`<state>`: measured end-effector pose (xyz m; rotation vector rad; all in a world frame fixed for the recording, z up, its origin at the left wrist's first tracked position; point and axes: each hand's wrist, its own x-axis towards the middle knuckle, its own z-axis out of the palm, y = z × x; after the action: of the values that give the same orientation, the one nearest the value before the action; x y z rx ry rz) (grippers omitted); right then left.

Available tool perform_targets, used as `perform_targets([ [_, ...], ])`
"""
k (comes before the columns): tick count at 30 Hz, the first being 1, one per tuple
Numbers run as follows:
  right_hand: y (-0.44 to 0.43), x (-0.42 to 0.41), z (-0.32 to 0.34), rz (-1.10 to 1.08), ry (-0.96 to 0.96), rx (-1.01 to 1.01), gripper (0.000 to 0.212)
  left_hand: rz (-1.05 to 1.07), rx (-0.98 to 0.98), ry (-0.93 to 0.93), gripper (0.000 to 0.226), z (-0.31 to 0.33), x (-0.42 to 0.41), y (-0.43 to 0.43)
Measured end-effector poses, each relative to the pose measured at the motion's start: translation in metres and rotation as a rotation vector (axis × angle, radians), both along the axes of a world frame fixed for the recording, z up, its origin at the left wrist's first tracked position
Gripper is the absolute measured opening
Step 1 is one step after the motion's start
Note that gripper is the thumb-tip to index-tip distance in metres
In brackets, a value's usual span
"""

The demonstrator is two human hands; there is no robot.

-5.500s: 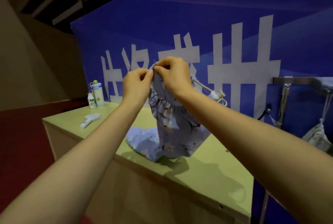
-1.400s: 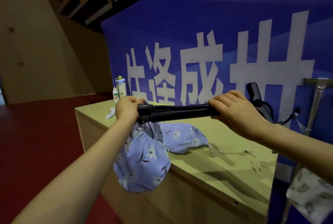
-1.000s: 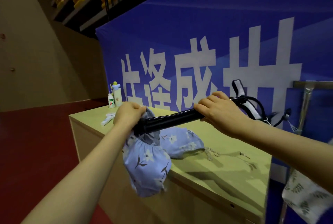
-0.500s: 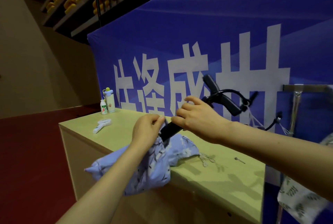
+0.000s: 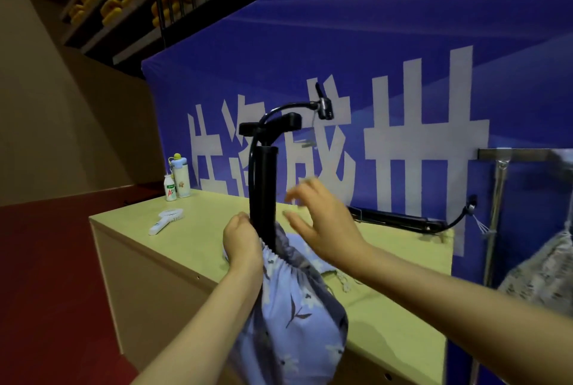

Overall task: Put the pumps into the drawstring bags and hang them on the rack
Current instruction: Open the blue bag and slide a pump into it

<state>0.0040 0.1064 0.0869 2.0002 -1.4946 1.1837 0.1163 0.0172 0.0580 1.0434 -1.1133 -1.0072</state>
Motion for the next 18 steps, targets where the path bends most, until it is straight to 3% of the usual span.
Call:
perform_targets([
  [2, -0.001, -0.005, -0.018, -0.005, -0.151, 0.499, 0.032, -0.008, 0.006, 0.007, 0.025, 0.004, 0.001, 0.003],
  [4, -0.005, -0.007, -0.03, -0.092, -0.04, 0.683, 0.022, -0.015, 0.033, 0.001, 0.034, 0.009, 0.001, 0.008],
  [6, -0.007, -0.007, -0.033, -0.196, 0.051, 0.702, 0.034, -0.024, 0.059, 0.039, 0.036, 0.009, 0.001, 0.013],
  [10, -0.002, -0.012, -0.009, -0.285, -0.013, 0.842, 0.007, -0.011, 0.034, 0.074, 0.03, 0.007, 0.007, 0.014],
  [15, 0.007, -0.025, 0.021, -0.031, -0.62, 0.901, 0.019, 0.026, 0.081, 0.089, 0.039, 0.0, 0.005, 0.011],
  [18, 0.008, -0.03, 0.016, 0.098, -0.783, 0.896, 0.021, -0.015, 0.133, 0.16, 0.041, -0.005, 0.004, 0.022],
])
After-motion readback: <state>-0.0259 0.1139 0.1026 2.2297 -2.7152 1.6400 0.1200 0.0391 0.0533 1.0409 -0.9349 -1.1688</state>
